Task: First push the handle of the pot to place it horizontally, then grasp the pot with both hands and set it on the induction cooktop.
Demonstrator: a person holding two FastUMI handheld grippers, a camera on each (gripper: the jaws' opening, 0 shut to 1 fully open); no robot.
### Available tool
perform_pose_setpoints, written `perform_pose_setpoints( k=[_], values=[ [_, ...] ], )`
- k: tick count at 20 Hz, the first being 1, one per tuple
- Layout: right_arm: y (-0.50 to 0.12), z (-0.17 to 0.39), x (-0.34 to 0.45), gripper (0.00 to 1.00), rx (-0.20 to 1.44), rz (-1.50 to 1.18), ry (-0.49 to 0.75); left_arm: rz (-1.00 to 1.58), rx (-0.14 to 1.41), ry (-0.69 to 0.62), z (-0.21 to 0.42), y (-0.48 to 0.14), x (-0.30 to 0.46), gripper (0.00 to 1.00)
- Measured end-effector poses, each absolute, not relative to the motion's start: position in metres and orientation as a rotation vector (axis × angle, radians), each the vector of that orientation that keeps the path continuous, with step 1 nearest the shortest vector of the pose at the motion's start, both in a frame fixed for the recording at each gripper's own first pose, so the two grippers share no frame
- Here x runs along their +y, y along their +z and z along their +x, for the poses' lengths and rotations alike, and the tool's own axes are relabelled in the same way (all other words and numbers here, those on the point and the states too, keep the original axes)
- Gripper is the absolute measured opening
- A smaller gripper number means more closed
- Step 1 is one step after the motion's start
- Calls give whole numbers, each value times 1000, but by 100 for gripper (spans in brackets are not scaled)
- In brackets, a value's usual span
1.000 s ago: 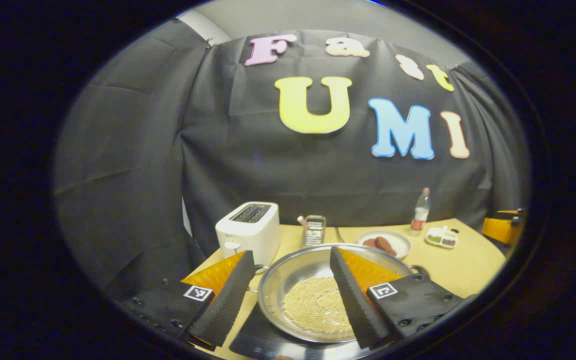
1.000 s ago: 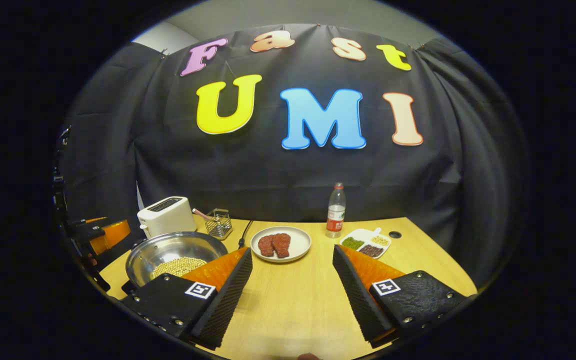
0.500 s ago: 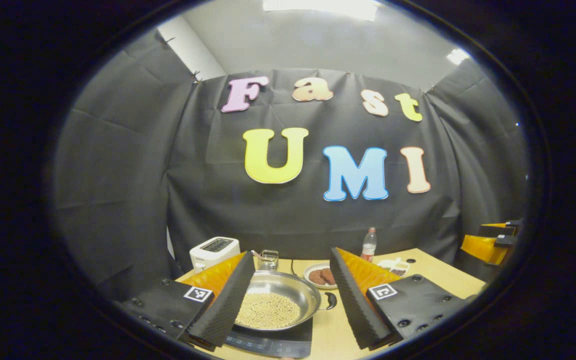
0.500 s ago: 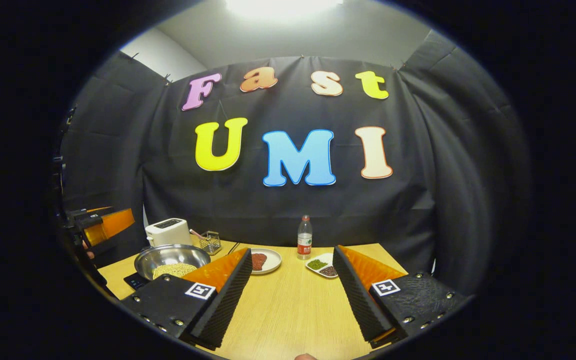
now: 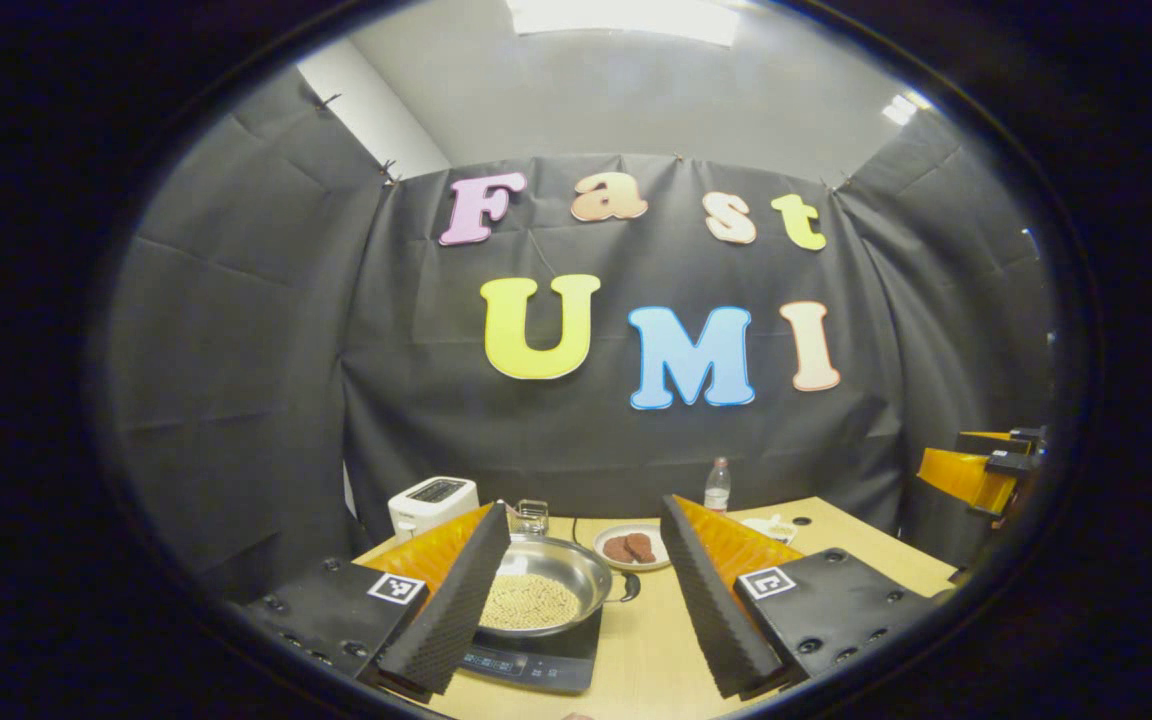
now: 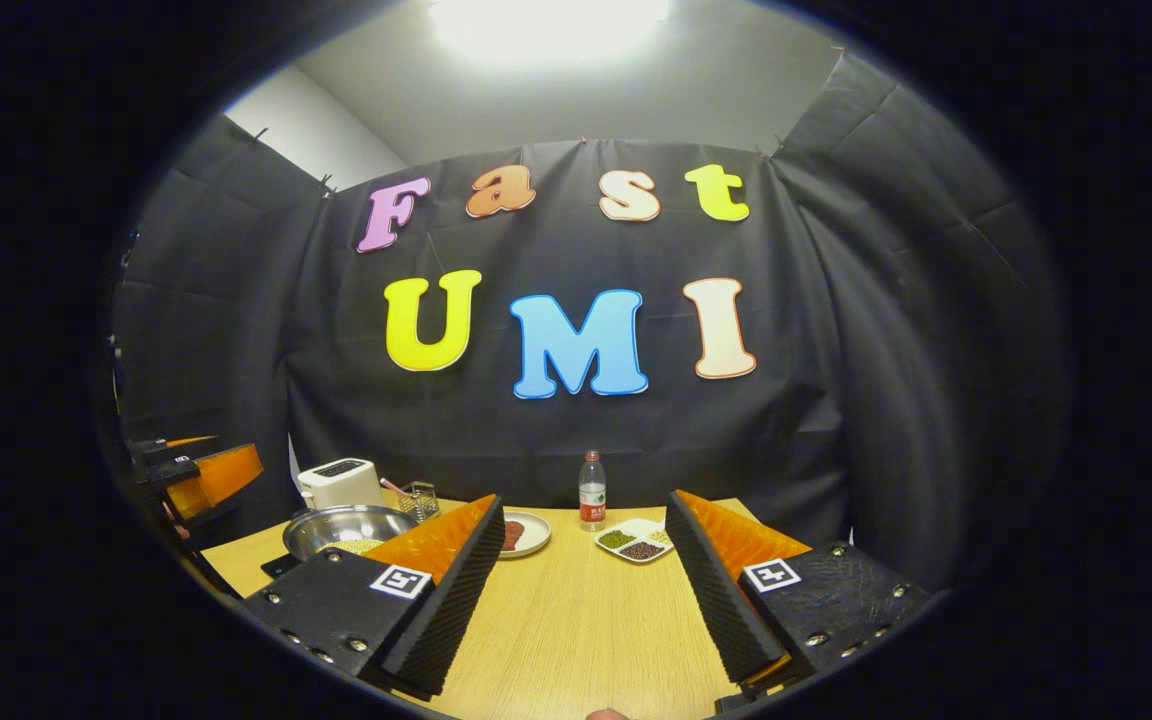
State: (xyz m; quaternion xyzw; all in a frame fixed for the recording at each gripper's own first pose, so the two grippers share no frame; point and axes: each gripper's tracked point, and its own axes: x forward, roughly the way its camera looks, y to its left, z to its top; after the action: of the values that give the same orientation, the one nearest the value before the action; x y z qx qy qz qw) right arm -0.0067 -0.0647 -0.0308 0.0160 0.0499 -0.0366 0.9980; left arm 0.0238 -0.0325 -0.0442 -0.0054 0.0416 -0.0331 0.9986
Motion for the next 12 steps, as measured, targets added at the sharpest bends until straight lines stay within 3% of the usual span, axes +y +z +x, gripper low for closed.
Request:
perform_pose_setpoints(
  k=[3, 11, 12],
  values=[
    [-26, -14, -63, 98, 81, 37, -88, 3, 59, -61, 13, -35, -22, 100],
    [-15, -23, -52, 98, 35, 39, -96, 3, 6, -19, -6, -19, 4, 94],
    [-16, -22, -50, 98, 41, 40, -94, -3, 7, -19, -9, -18, 4, 99]
  ],
)
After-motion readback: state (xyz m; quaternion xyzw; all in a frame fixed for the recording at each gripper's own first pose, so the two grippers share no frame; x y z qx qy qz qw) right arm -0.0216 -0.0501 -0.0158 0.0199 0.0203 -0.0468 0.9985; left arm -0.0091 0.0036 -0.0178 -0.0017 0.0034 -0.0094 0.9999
